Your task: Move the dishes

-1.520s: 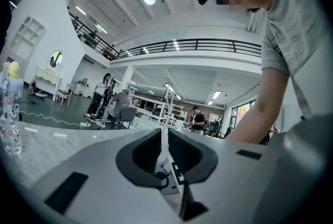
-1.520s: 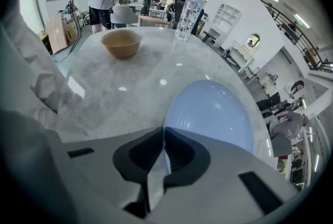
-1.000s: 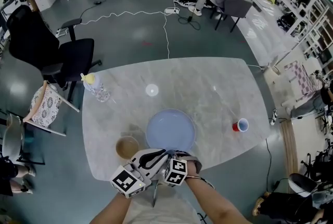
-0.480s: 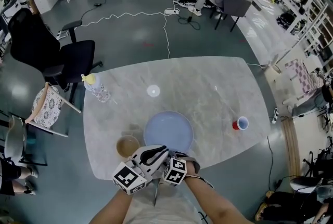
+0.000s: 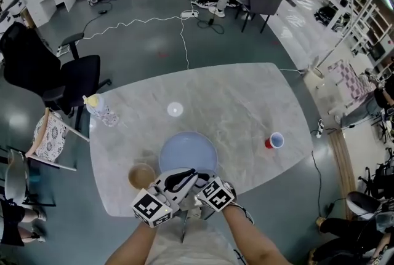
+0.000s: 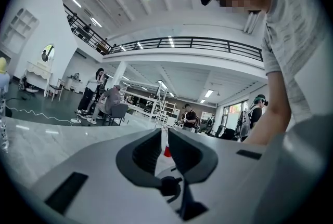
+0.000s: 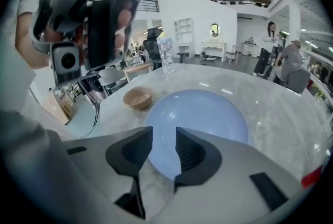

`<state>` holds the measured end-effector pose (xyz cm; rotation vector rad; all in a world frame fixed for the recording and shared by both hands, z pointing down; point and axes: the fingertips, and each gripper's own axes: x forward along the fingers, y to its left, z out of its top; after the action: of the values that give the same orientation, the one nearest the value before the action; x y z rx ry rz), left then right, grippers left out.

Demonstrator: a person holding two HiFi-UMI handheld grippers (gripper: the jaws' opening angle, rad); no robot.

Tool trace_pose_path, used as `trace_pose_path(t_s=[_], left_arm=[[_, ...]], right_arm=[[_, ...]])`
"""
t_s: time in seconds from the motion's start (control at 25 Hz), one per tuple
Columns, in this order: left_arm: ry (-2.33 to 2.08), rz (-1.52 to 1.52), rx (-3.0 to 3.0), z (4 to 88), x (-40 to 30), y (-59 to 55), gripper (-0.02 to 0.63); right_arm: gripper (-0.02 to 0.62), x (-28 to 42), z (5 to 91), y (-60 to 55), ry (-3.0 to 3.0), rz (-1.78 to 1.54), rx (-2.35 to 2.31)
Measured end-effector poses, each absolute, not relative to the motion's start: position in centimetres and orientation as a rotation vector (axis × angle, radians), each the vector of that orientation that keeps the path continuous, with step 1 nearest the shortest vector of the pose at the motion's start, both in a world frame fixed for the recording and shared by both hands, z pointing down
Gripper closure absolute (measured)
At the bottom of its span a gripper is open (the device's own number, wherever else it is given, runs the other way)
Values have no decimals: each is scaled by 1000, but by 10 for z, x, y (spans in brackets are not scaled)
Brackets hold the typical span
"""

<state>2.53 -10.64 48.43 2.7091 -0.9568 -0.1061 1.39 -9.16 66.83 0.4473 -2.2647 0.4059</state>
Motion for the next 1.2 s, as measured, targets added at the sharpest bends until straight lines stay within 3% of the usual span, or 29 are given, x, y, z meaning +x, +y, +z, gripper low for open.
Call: trace_pose_path(t_s=[0.8,1.2], left_arm=[[-601,-53,2754,509,199,-144,572],[-505,5,2743,526,241,-159,572]], right_arm=[[442,278,641,-201,-1946,213,1009],[442,351,658,-237,-1756,94,988]])
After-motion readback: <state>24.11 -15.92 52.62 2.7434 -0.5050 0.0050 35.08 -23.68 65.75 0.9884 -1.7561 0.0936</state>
